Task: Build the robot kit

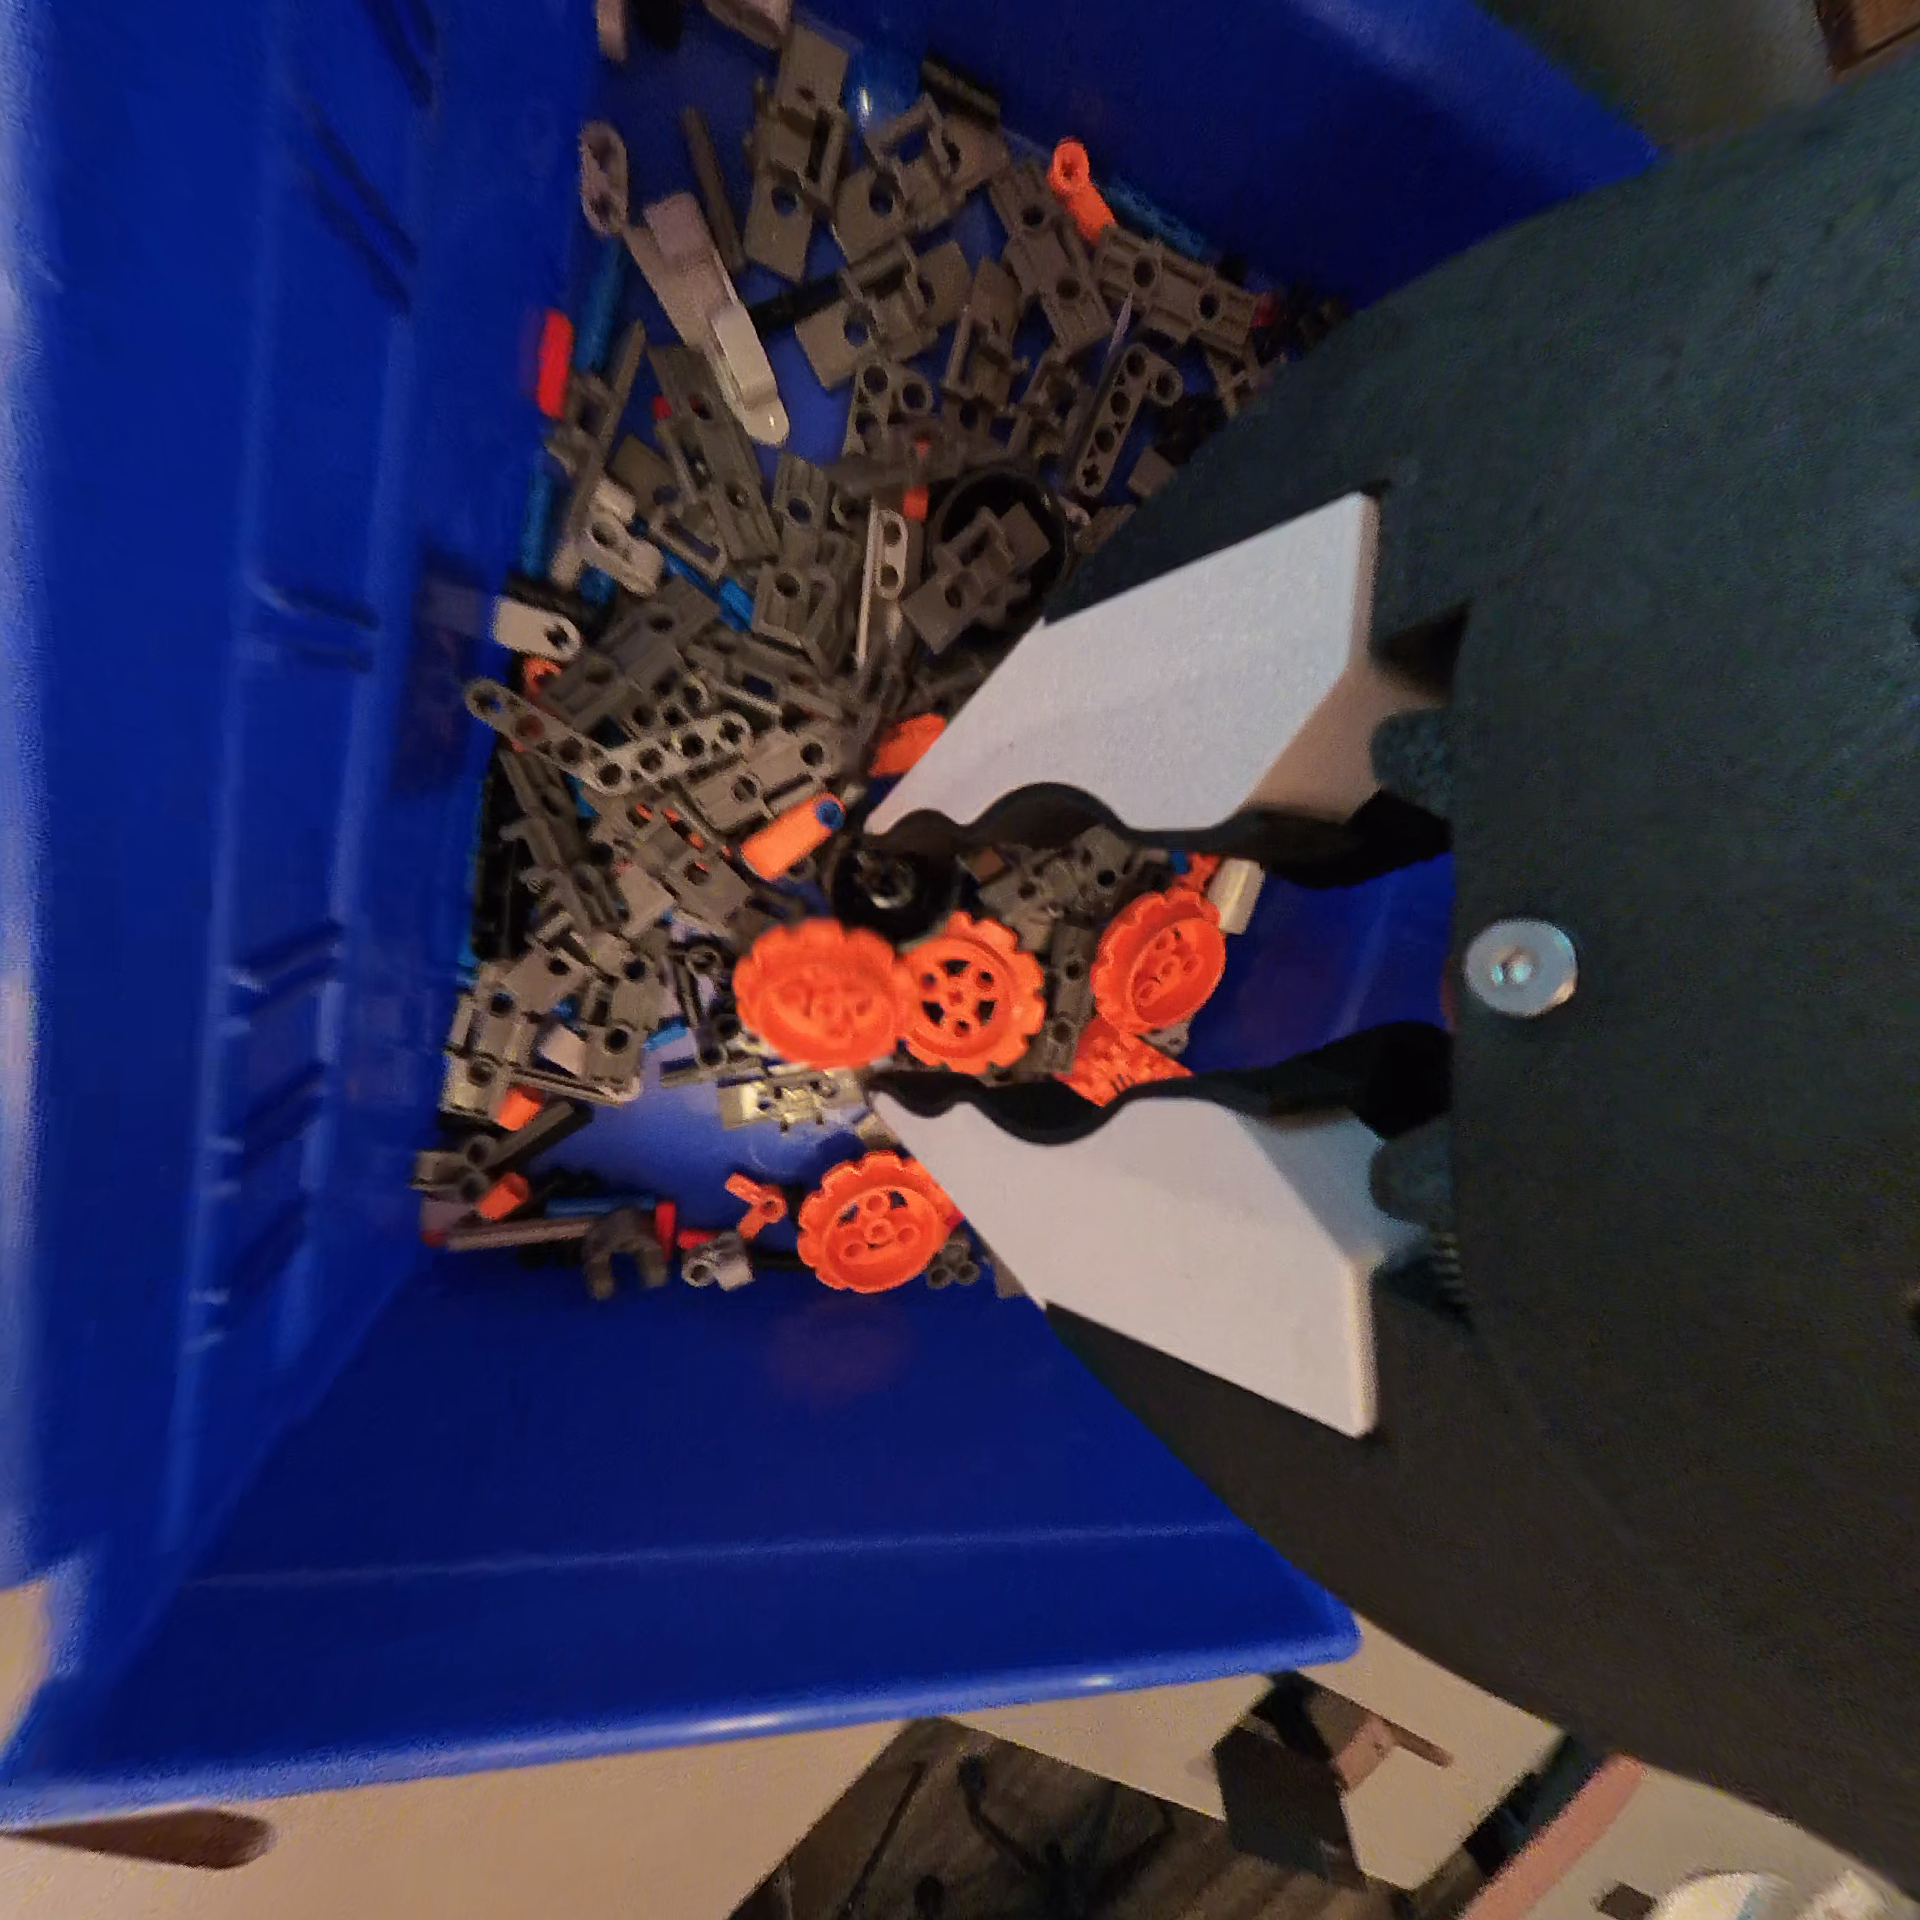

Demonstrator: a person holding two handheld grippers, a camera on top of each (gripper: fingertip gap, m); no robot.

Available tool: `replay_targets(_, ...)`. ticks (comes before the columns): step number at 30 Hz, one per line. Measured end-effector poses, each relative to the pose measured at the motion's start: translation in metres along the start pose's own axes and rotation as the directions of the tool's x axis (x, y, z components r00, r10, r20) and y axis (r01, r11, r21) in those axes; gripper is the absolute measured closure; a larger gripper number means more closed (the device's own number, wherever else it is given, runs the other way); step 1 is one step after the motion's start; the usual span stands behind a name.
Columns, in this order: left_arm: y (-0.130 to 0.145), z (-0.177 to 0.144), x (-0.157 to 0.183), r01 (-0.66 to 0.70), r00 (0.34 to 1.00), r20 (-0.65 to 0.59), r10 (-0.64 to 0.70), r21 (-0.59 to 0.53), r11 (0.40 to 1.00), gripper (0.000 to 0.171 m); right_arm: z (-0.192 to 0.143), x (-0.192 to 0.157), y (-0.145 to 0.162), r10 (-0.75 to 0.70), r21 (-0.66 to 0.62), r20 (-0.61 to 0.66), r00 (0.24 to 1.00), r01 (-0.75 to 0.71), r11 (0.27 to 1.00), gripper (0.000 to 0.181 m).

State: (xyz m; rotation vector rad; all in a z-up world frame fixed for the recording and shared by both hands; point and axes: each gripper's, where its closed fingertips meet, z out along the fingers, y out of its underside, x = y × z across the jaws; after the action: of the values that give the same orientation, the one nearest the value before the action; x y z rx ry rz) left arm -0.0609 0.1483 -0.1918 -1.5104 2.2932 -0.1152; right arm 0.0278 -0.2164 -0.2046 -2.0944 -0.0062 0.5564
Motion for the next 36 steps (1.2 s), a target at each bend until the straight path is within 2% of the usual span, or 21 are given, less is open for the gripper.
replay_targets(3, -0.022, -0.003, 0.026, -0.022, 0.993, -0.114, 0.031, 0.075, 0.997, 0.129, 0.000, 0.000, 0.000, 0.001, -0.004, -0.003, 1.000, -0.001, 1.000, 0.176)
replay_targets(6, -0.039, -0.001, 0.067, -0.121, 0.957, -0.246, 0.152, 0.136, 0.983, 0.131, 0.001, 0.001, 0.001, 0.002, -0.005, -0.004, 1.000, -0.002, 1.000, 0.177)
replay_targets(8, -0.044, 0.007, 0.088, -0.152, 0.932, -0.311, 0.188, 0.136, 0.979, 0.131, 0.001, 0.001, 0.001, 0.002, -0.006, -0.006, 1.000, -0.002, 1.000, 0.177)
replay_targets(11, -0.040, 0.024, 0.097, -0.198, 0.921, -0.324, 0.218, 0.094, 0.976, 0.133, 0.001, 0.001, 0.001, 0.000, -0.006, -0.010, 1.000, 0.000, 1.000, 0.177)
replay_targets(15, -0.032, 0.029, 0.094, -0.175, 0.926, -0.332, 0.179, 0.042, 0.984, 0.134, 0.000, 0.001, 0.000, 0.000, -0.002, -0.011, 1.000, 0.000, 1.000, 0.177)
replay_targets(19, -0.023, 0.020, 0.081, -0.172, 0.934, -0.316, 0.166, 0.012, 0.985, 0.135, 0.000, 0.001, 0.000, 0.004, 0.002, -0.008, 1.000, -0.004, 1.000, 0.177)
replay_targets(24, -0.009, 0.014, 0.044, -0.129, 0.964, -0.239, 0.118, -0.030, 0.991, 0.134, 0.000, 0.001, 0.000, 0.010, 0.001, -0.001, 1.000, -0.010, 1.000, 0.177)
replay_targets(28, 0.008, 0.020, 0.020, -0.104, 0.980, -0.178, 0.084, -0.107, 0.989, 0.134, 0.000, 0.001, 0.000, 0.010, -0.002, -0.001, 1.000, -0.010, 1.000, 0.177)
replay_targets(31, 0.004, 0.021, 0.020, -0.113, 0.979, -0.180, 0.096, -0.087, 0.990, 0.128, 0.000, 0.001, 0.000, 0.011, -0.002, -0.001, 1.000, -0.011, 1.000, 0.177)
replay_targets(36, -0.022, 0.019, 0.046, -0.120, 0.956, -0.269, 0.120, 0.017, 0.993, 0.111, 0.001, 0.002, 0.001, 0.012, -0.008, -0.005, 1.000, -0.012, 1.000, 0.177)
